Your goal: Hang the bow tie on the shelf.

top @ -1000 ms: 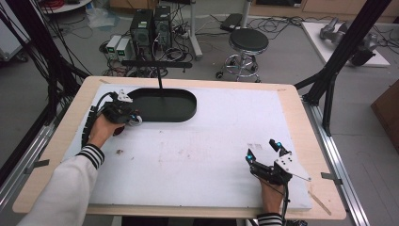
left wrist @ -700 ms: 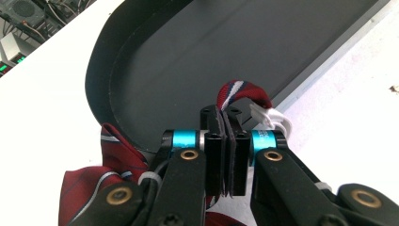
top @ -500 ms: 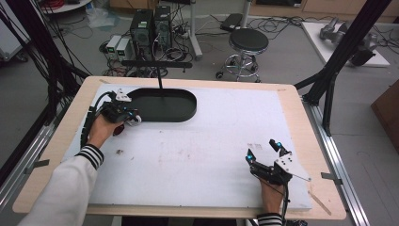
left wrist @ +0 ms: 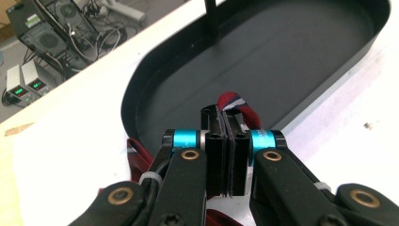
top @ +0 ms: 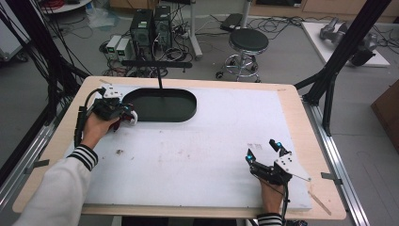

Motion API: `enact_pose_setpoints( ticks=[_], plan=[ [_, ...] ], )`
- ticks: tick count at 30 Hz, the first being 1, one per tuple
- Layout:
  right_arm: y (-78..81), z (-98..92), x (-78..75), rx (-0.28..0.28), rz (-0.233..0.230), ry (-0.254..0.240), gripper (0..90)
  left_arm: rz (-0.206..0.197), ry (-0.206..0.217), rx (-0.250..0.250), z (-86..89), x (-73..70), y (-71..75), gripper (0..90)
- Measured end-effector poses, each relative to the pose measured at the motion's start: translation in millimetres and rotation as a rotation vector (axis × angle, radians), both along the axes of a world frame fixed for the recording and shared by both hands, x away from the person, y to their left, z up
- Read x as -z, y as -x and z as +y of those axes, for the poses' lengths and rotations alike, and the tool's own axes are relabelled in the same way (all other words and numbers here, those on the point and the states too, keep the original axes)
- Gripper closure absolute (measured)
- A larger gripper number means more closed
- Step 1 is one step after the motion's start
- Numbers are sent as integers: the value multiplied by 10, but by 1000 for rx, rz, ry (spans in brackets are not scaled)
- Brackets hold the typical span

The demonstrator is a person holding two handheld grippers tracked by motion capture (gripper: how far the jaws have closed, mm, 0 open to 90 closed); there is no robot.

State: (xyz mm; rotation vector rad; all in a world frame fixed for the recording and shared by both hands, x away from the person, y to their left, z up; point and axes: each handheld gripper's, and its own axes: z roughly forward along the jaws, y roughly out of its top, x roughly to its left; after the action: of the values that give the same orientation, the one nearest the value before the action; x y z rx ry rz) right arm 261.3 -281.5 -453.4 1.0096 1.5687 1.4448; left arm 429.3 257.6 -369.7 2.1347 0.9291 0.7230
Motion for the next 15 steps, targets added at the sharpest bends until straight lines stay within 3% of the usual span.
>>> enact_pose_setpoints(
  ticks=[15],
  plan=[
    [-3, 3, 0, 1, -2, 6, 107, -101, 54, 4, 74, -358, 57, 883]
  ],
)
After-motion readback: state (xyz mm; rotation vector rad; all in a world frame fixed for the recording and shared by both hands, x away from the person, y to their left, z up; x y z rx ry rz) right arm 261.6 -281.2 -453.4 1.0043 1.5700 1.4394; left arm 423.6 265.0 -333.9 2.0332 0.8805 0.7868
